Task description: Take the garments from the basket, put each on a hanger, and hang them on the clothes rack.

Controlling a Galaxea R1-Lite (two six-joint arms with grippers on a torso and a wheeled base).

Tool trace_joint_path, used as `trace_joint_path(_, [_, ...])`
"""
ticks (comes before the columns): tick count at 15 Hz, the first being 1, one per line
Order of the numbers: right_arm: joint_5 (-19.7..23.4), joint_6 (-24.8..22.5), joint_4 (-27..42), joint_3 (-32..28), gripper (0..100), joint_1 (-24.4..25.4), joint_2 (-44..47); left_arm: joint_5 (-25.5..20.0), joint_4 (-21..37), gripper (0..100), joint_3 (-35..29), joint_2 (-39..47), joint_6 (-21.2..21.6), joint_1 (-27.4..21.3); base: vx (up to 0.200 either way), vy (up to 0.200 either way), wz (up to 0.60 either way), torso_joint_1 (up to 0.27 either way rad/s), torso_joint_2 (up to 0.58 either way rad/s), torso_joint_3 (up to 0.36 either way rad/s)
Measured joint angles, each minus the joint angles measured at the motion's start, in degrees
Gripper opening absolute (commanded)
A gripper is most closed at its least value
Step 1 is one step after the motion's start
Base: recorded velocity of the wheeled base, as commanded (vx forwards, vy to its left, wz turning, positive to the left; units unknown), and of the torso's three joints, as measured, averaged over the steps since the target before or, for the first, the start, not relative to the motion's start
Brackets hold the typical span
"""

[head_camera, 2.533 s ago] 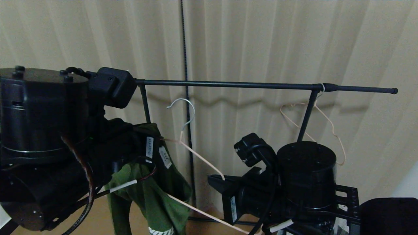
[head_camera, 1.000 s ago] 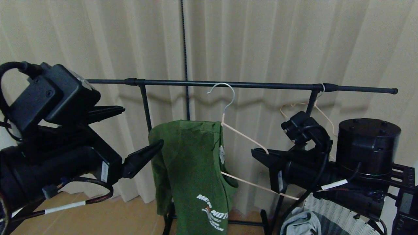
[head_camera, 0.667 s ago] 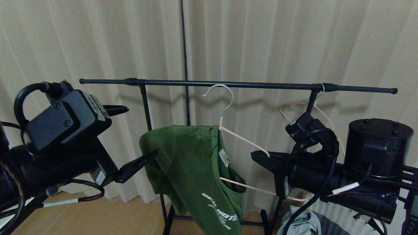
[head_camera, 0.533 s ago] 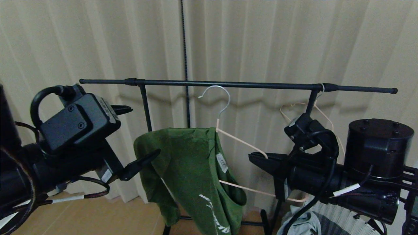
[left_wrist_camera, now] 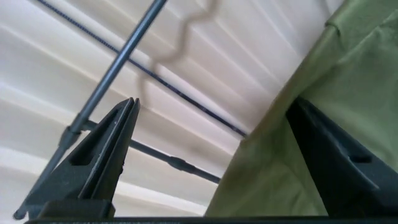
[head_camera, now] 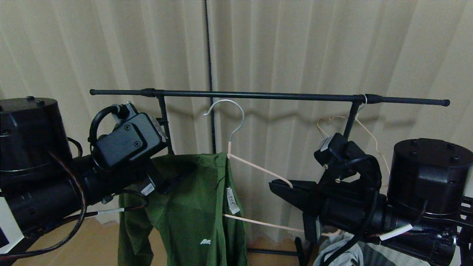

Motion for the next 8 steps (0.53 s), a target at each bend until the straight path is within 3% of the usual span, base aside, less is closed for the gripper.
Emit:
trace_joint_path(2, [-0.02, 0.02, 0.00, 0.00, 0, 0.66, -0.06, -0.05, -0.09, 100, 0.46, 0.46, 0.04, 0.11, 0.000, 0.000, 0.00, 0.000, 0.00, 0.000])
trace_joint_path(3, [-0.02, 0.02, 0.00, 0.00, 0, 0.83, -0.06, -0.10, -0.13, 0, 0.83, 0.52, 0.02, 0.18, 0.000, 0.000, 0.00, 0.000, 0.00, 0.000])
trace_joint_path(8, [-0.02, 0.05, -2.18, 0.83, 0, 0.94, -0.12, -0.11, -0.13, 0, 1.54, 0.74, -0.09, 0.29, 0.000, 0.000, 0.00, 0.000, 0.00, 0.000])
